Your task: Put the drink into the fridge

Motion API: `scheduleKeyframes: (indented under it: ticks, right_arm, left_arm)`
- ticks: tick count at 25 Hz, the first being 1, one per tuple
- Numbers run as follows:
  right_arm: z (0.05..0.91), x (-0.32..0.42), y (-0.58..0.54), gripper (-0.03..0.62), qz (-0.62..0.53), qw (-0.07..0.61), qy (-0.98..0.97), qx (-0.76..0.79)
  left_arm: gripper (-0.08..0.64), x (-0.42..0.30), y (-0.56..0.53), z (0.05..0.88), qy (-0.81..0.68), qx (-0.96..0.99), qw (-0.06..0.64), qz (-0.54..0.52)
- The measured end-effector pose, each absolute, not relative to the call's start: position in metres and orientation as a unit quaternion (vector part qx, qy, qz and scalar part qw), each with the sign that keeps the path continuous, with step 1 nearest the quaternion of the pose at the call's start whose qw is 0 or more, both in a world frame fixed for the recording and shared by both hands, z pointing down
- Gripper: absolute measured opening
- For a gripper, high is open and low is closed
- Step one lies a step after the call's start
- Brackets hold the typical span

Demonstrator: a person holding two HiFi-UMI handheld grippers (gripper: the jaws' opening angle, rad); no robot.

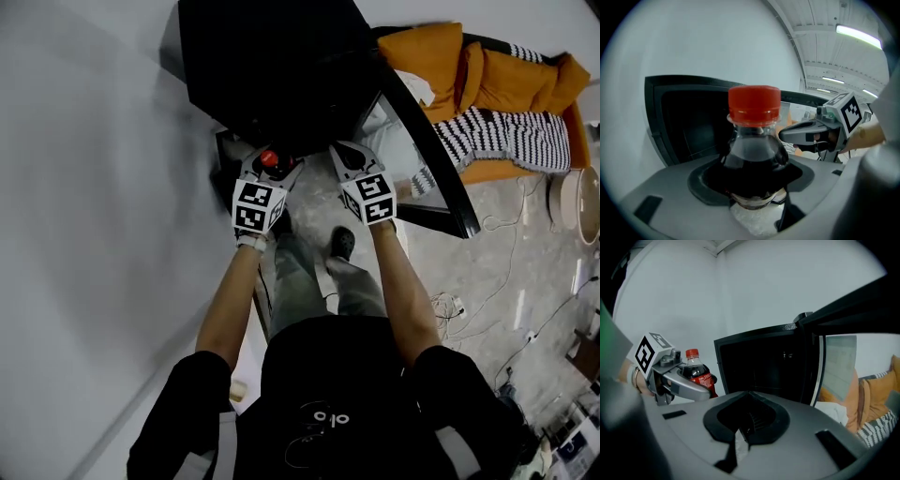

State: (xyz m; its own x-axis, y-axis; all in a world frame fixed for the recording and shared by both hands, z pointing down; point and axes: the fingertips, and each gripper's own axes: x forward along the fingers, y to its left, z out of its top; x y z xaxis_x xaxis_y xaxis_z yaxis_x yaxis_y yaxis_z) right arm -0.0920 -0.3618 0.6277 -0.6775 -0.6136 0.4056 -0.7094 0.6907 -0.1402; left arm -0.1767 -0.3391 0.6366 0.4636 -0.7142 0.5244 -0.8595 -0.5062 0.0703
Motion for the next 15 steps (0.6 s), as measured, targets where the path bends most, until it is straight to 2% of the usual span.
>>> scheduleKeyframes:
  ticks: [6, 15]
  right_arm:
    - [0.686, -0.092, -0.387, 0.008, 0.160, 0.169, -0.887, 0.398]
    - [0.721, -0.090, -0.423, 0.008, 0.168, 0.156, -0.869, 0.439]
  left_arm:
    - [0.305, -0.183, -0.391, 0.690, -0.451, 0.846, 0.156, 0.236]
    - [0.305, -0.182, -0.463, 0.755, -0.436, 0.851, 0.147, 0.254]
